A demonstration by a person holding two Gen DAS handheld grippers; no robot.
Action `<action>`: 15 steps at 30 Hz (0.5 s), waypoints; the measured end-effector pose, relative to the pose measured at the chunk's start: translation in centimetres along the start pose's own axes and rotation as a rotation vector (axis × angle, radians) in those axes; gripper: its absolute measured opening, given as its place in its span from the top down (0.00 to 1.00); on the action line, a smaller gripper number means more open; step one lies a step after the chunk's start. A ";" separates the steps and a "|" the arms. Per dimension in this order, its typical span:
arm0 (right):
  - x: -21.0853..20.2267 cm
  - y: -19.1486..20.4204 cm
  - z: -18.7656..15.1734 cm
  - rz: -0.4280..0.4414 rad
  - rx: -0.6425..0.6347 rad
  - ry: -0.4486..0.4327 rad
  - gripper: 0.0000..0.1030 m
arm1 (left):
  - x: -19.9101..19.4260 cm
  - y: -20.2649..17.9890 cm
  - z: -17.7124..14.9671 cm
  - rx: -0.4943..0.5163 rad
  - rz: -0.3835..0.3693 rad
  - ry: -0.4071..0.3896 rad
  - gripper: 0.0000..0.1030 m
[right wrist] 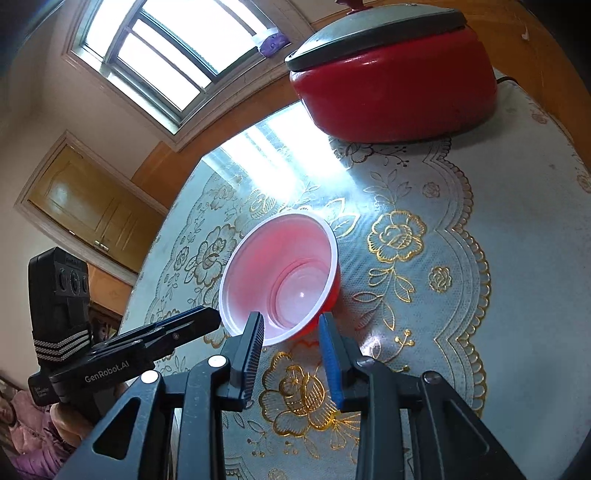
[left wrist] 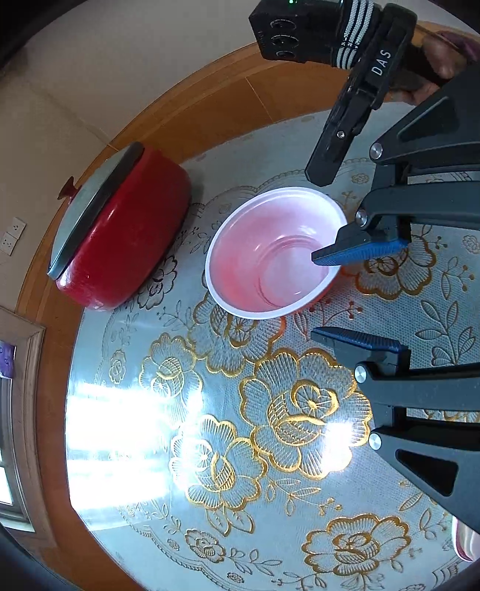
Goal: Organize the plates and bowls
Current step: 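Move the left tool to the rim of the red plastic bowl, then grasp the red bowl rim with the left tool and lift it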
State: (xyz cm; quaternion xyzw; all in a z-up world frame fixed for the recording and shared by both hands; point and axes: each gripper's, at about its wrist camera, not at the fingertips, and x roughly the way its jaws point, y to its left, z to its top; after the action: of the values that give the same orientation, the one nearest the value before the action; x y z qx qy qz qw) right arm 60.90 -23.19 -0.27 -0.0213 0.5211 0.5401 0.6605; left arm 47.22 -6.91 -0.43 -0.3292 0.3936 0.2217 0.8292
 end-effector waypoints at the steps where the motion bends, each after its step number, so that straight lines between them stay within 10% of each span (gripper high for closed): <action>1: 0.4 0.1 0.1 0.003 -0.004 -0.001 0.71 | 0.4 0.1 0.2 -0.007 0.006 0.002 0.67; 15: 1.1 -0.5 -0.6 -0.043 -0.003 0.005 0.86 | 1.6 -1.2 -1.3 0.084 0.019 0.024 0.80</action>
State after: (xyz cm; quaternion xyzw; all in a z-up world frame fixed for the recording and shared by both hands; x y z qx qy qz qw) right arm 60.74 -23.06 -1.60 -0.0345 0.5214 0.5265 0.6707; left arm 48.32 -8.51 -1.88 -0.2929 0.4154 0.2090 0.8354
